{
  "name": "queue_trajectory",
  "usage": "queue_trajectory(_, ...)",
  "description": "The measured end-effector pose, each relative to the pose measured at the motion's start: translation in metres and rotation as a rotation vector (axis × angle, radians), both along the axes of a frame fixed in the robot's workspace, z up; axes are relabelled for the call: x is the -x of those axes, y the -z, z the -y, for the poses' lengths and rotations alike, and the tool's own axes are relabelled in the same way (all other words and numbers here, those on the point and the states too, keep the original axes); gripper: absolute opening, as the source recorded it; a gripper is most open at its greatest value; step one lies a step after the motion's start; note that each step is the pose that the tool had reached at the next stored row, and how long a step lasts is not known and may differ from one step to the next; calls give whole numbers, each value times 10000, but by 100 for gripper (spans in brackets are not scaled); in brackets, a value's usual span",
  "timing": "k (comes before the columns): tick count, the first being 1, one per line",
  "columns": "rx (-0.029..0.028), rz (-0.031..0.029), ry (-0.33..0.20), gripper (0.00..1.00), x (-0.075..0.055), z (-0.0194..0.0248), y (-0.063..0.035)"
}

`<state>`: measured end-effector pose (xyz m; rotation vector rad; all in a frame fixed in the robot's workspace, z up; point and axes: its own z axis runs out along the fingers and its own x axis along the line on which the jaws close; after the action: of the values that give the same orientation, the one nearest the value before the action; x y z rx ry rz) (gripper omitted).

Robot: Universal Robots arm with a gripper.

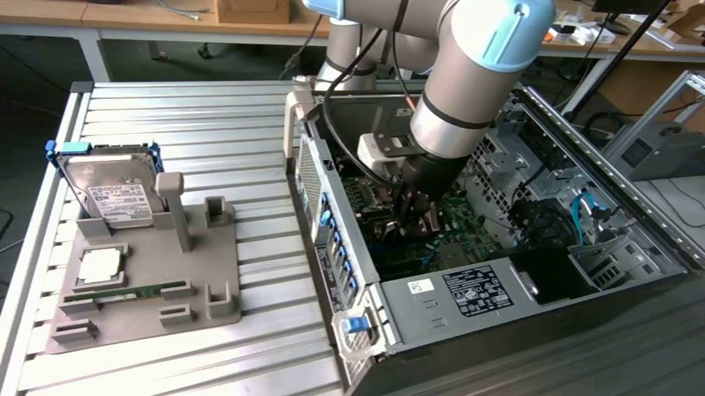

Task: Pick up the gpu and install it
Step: 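Insert the gpu into the slot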

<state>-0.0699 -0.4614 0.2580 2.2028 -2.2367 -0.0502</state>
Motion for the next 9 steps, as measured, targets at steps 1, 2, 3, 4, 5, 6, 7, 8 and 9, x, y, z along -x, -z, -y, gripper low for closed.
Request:
queue_trajectory(1,5,0,-1,27,0,0,0)
queue_trajectory(2,6,0,-1,27,0,0,1)
queue_trajectory(3,6,0,-1,27,0,-1,2)
queue_trajectory(4,4,1,-8,27,0,-1,2)
queue_trajectory(5,-6,1,-12,27,0,-2,2)
queue_trajectory(6,-13,1,-17,27,0,-2,3)
queue_trajectory(7,-16,1,-21,27,0,-2,3)
queue_trajectory(8,-17,1,-27,27,0,-3,3)
queue_trajectory(9,-17,0,-30,27,1,-2,3)
